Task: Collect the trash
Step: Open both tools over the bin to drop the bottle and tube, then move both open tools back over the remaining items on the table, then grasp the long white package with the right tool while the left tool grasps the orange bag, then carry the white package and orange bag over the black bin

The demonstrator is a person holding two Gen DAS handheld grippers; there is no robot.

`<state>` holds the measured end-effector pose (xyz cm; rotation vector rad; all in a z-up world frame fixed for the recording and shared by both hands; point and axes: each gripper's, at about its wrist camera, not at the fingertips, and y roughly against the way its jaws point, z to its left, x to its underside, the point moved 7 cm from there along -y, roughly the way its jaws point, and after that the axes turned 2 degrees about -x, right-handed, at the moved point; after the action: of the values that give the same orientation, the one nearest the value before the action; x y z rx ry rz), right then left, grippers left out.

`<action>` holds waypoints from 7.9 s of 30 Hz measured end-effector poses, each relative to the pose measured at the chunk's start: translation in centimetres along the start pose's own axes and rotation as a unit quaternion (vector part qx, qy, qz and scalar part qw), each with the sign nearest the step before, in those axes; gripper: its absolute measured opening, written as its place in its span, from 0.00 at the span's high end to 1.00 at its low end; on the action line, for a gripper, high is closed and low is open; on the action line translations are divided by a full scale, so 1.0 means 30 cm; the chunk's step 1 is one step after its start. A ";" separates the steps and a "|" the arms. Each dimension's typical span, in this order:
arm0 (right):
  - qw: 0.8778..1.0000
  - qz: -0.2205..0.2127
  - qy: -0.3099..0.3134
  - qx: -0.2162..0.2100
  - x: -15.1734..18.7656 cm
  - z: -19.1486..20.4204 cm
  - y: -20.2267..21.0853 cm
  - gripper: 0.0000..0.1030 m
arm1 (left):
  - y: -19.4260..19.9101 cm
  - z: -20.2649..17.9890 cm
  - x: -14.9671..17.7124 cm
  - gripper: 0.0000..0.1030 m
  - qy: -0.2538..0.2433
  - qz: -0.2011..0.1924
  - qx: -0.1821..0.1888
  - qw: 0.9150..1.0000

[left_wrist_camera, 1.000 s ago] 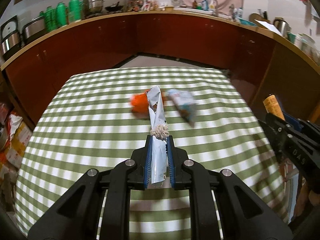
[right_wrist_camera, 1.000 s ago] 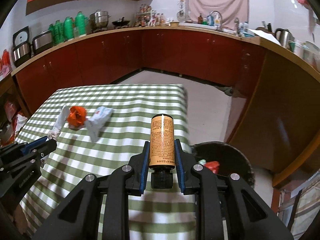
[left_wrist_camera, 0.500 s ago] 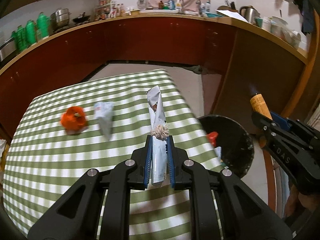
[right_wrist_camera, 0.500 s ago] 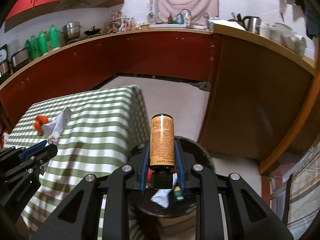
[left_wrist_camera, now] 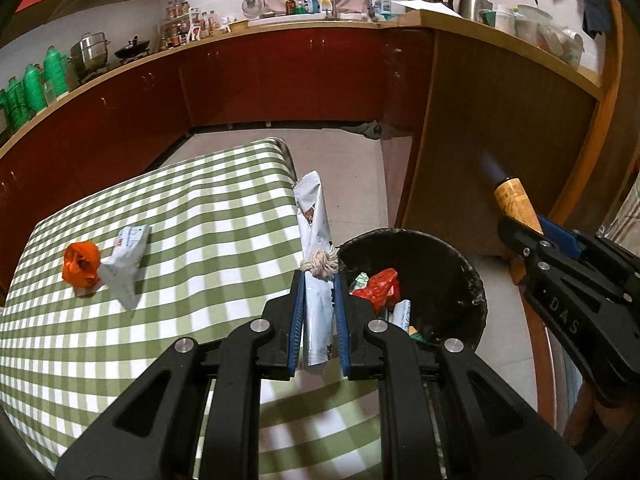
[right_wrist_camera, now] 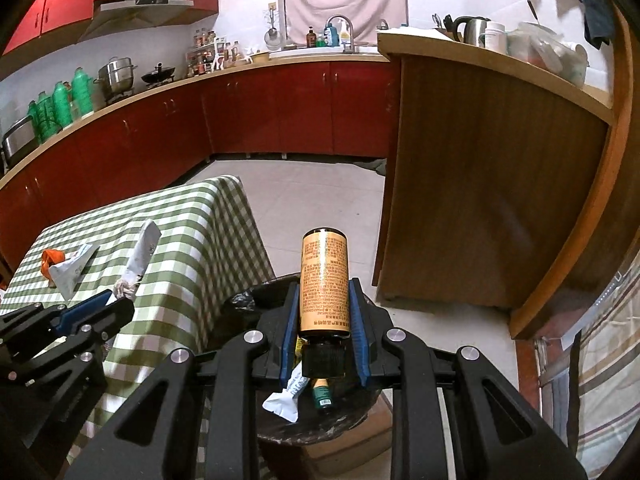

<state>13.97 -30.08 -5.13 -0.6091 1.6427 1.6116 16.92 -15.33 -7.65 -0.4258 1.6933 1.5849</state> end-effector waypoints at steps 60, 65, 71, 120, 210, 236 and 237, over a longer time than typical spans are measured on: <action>0.998 0.007 0.017 -0.053 -0.016 0.214 -0.022 0.49 | 0.045 0.364 0.027 0.42 0.064 0.016 -0.091 0.994; 0.996 0.005 0.035 -0.078 -0.034 0.339 -0.022 0.44 | 0.077 0.535 0.059 0.40 0.092 0.019 -0.126 0.988; 0.992 0.011 0.062 -0.108 -0.047 0.503 -0.039 0.43 | 0.114 0.723 0.099 0.34 0.124 0.020 -0.163 0.979; 0.968 0.116 0.146 -0.169 0.045 0.993 -0.201 0.64 | 0.112 1.069 0.230 0.27 0.186 0.043 -0.188 0.964; 0.990 0.046 0.067 -0.118 -0.021 0.506 -0.050 0.64 | 0.089 0.602 0.046 0.50 0.097 0.011 -0.087 0.991; 0.999 0.032 0.006 -0.032 0.017 0.091 0.001 0.64 | 0.061 0.090 -0.036 0.49 0.001 -0.019 -0.029 0.999; 0.999 0.031 0.005 -0.032 0.014 0.085 -0.001 0.64 | 0.053 0.077 -0.039 0.49 -0.001 -0.020 -0.028 0.999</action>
<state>14.19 -27.52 -5.30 -0.6046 1.6371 1.7134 17.27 -13.15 -5.56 -0.4820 1.6313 1.6074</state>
